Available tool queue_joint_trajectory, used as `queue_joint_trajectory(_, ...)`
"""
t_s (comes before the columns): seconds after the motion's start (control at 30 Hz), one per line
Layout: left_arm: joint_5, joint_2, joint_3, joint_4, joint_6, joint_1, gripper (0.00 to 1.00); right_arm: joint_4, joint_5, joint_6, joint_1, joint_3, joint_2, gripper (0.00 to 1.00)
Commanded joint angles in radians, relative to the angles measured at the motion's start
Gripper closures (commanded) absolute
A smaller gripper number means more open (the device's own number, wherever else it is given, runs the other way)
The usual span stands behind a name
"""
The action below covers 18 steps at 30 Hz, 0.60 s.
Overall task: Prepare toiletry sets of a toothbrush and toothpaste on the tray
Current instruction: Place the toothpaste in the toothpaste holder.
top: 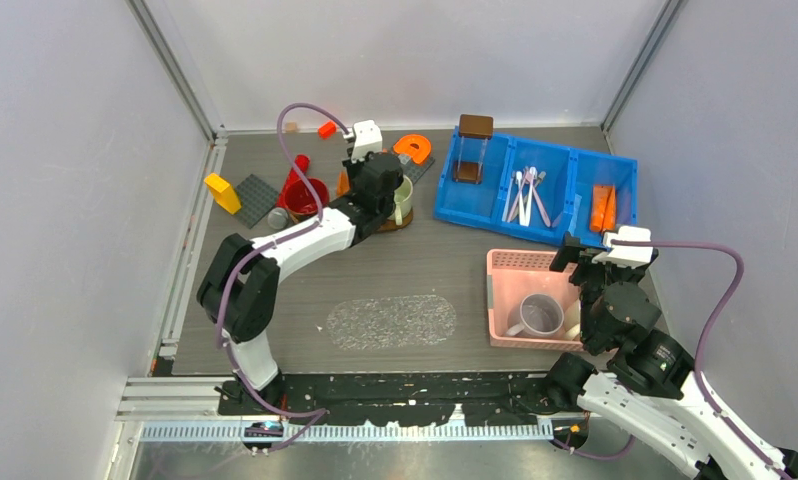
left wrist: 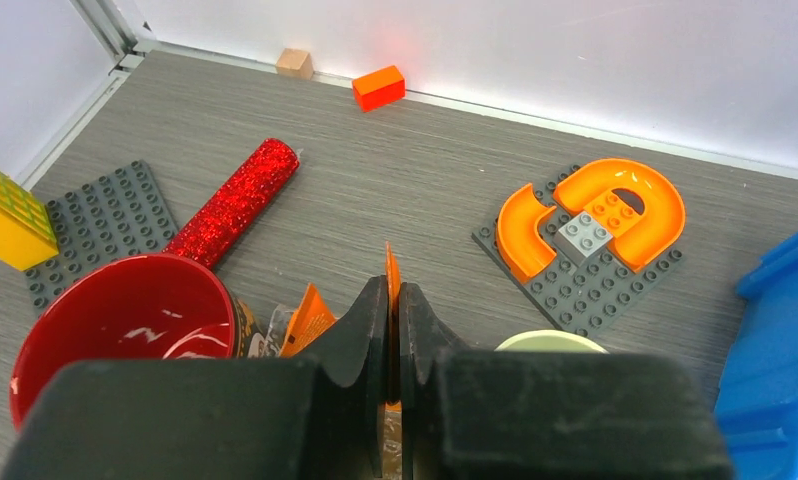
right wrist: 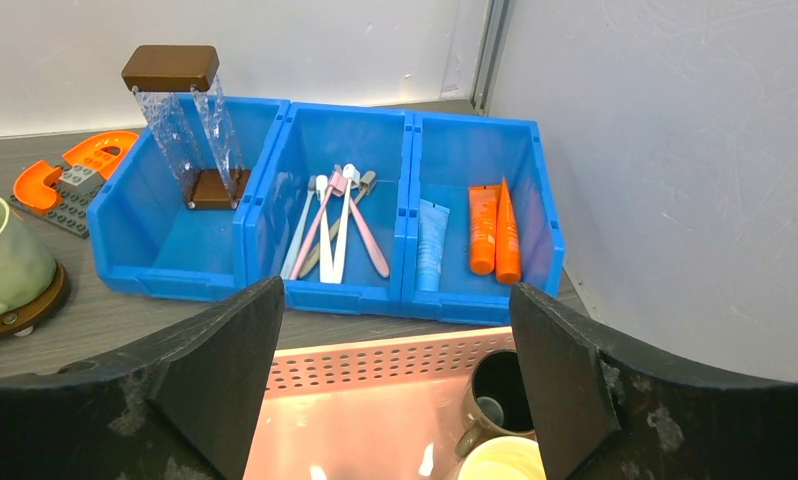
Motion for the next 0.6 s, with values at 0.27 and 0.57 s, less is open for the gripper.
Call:
queue_joint_trajectory(0.27, -0.092, 0.032, -0.029, 0.174, -0.019, -0.004, 0.93, 0.028, -0.009, -0.005, 0.003, -0.003, -0.003, 0.10)
queue_joint_trajectory(0.57, -0.121, 0.053, -0.054, 0.198, -0.019, -0.005, 0.86, 0.024, -0.016, -0.005, 0.003, -0.003, -0.003, 0.10)
